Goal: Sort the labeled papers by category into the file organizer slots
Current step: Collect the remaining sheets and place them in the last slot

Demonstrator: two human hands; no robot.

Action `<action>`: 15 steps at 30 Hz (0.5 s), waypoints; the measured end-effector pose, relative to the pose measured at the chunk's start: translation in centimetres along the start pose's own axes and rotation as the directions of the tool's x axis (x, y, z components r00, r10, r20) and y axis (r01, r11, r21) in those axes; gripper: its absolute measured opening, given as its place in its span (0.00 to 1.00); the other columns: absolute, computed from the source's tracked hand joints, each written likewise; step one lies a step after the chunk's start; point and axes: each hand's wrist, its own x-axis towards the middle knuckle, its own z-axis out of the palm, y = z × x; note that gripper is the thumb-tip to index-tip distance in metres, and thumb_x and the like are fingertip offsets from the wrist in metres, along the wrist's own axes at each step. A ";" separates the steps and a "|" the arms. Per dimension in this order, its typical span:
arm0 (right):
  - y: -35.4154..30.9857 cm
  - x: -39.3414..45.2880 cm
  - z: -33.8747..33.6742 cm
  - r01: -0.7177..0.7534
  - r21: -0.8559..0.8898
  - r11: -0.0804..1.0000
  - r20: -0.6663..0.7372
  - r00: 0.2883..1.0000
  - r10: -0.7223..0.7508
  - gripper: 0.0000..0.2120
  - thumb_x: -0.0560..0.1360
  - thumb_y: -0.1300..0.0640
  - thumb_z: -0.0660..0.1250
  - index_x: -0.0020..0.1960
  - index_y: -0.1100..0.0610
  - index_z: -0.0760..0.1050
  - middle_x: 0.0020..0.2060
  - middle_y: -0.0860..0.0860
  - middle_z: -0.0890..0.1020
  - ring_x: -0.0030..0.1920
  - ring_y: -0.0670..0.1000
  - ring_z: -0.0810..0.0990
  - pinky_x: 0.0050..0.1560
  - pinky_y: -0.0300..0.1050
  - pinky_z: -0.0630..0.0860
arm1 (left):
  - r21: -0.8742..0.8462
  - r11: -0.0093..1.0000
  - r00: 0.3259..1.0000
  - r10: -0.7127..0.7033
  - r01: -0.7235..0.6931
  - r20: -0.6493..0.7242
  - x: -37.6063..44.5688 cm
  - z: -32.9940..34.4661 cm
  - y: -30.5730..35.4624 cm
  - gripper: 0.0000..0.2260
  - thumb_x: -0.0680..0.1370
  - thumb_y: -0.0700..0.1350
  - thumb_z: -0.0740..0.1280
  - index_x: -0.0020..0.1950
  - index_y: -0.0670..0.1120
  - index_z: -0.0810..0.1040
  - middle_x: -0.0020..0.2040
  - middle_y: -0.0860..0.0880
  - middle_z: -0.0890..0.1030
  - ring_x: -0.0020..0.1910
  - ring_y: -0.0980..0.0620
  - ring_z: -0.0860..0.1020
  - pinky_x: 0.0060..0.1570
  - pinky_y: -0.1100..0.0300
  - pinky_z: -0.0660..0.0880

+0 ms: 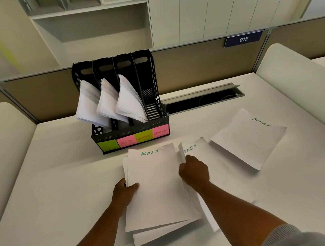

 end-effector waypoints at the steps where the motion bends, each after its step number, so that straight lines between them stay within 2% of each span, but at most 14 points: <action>1: -0.7 0.2 0.0 0.004 0.038 0.999 0.024 1.000 -0.005 0.09 0.73 0.55 0.57 0.49 0.58 0.72 0.46 0.56 0.80 0.46 0.60 0.79 0.46 0.48 0.72 | -0.002 1.000 1.000 0.008 -0.008 0.004 0.0 0.1 0.1 0.13 0.74 0.43 0.71 0.57 0.44 0.77 0.50 0.44 0.82 0.49 0.43 0.81 0.53 0.48 0.79; 4: -2.7 1.0 -0.1 -0.028 0.238 0.971 0.119 0.993 -0.001 0.09 0.73 0.52 0.59 0.46 0.57 0.73 0.45 0.57 0.81 0.48 0.59 0.79 0.47 0.46 0.72 | -0.017 1.000 0.999 0.023 -0.022 0.032 0.0 0.5 0.6 0.16 0.74 0.41 0.71 0.61 0.44 0.76 0.54 0.43 0.82 0.51 0.43 0.81 0.54 0.48 0.79; 6: -4.0 1.3 0.0 -0.040 0.401 0.915 0.218 0.975 -0.053 0.08 0.73 0.53 0.60 0.41 0.58 0.72 0.39 0.55 0.81 0.40 0.56 0.82 0.40 0.45 0.76 | -0.020 0.999 0.998 0.028 -0.027 0.053 -0.1 0.8 1.0 0.18 0.75 0.39 0.71 0.64 0.42 0.75 0.56 0.42 0.81 0.52 0.42 0.80 0.54 0.50 0.78; 8: -5.0 1.5 0.2 -0.106 0.534 0.839 0.343 0.934 -0.100 0.09 0.72 0.55 0.62 0.44 0.62 0.74 0.37 0.54 0.82 0.33 0.51 0.83 0.33 0.44 0.80 | -0.014 1.000 0.996 0.029 -0.028 0.085 -0.2 1.1 1.3 0.20 0.75 0.38 0.70 0.66 0.42 0.73 0.58 0.42 0.80 0.54 0.42 0.79 0.55 0.49 0.78; 10: -5.7 1.6 0.7 -0.186 0.578 0.795 0.445 0.888 -0.115 0.11 0.73 0.56 0.63 0.49 0.63 0.75 0.42 0.56 0.83 0.34 0.48 0.84 0.34 0.44 0.82 | 0.022 1.000 0.992 0.019 -0.022 0.128 -0.4 1.5 1.6 0.20 0.77 0.39 0.68 0.69 0.42 0.71 0.62 0.42 0.78 0.57 0.42 0.77 0.57 0.50 0.76; 11: -5.9 1.6 1.1 -0.200 0.580 0.790 0.476 0.870 -0.128 0.10 0.73 0.54 0.64 0.48 0.61 0.75 0.44 0.56 0.83 0.37 0.48 0.84 0.37 0.45 0.82 | 0.035 0.999 0.989 0.007 -0.013 0.145 -0.5 1.6 1.8 0.20 0.78 0.40 0.67 0.69 0.43 0.70 0.63 0.42 0.77 0.59 0.42 0.76 0.59 0.49 0.75; 13: -6.1 1.7 1.8 -0.192 0.564 0.803 0.516 0.841 -0.161 0.10 0.74 0.50 0.66 0.46 0.57 0.75 0.48 0.55 0.82 0.44 0.50 0.83 0.42 0.46 0.83 | 0.017 1.000 0.985 -0.013 0.011 0.170 -0.8 1.9 2.2 0.18 0.81 0.48 0.63 0.69 0.43 0.71 0.63 0.42 0.78 0.59 0.41 0.77 0.62 0.46 0.74; 15: -6.0 1.7 2.1 -0.151 0.513 0.845 0.529 0.831 -0.172 0.17 0.75 0.43 0.64 0.48 0.57 0.76 0.50 0.54 0.82 0.48 0.53 0.82 0.46 0.47 0.82 | -0.010 1.000 0.979 -0.024 0.026 0.204 -0.9 2.1 2.4 0.22 0.81 0.57 0.57 0.69 0.44 0.71 0.63 0.42 0.78 0.60 0.41 0.77 0.64 0.43 0.73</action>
